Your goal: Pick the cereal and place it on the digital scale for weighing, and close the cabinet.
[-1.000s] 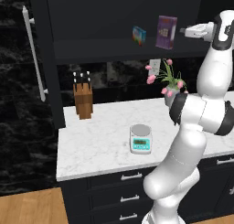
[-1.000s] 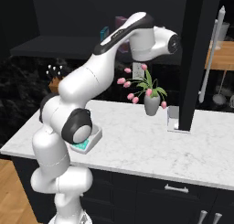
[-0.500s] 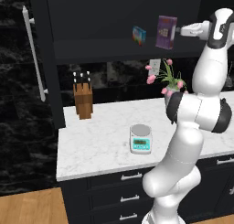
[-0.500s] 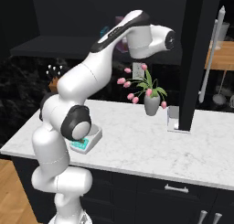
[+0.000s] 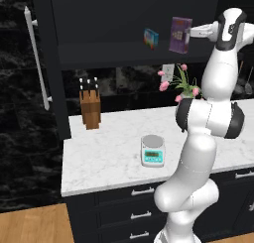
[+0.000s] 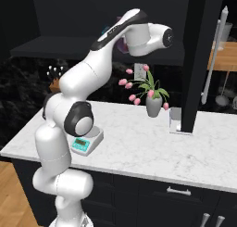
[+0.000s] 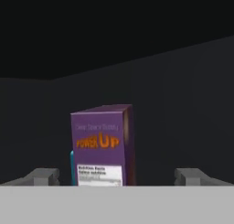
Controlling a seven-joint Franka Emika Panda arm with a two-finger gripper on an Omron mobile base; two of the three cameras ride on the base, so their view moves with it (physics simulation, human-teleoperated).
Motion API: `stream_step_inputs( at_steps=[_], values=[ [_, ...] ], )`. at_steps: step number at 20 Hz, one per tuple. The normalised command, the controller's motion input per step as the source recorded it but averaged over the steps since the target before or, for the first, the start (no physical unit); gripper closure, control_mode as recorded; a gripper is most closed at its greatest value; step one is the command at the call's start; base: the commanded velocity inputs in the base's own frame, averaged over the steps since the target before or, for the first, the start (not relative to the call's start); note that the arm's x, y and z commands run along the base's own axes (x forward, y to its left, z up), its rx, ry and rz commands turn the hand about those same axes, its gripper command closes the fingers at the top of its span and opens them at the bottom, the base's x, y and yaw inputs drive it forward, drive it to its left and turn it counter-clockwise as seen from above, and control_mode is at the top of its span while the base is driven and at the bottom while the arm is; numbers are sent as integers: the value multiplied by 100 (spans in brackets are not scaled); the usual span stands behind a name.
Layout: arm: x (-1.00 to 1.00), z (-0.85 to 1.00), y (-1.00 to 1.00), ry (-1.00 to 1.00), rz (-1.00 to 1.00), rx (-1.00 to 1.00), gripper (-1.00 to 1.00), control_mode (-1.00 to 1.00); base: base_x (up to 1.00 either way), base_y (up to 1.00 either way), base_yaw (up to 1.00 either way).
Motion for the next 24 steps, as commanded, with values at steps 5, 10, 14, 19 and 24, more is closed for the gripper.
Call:
stream_step_inputs(
  at_steps=[5,10,14,19,24],
  values=[
    [3,0,3,0,0,0,-100,-100,0,0,0],
    [10,0,16,1,-2,0,-100,-100,0,0,0],
    [27,0,16,2,-4,0,-100,-100,0,0,0],
    [4,0,26,0,-3,0,-100,-100,0,0,0],
    [1,0,24,0,-3,0,100,-100,0,0,0]
  ],
)
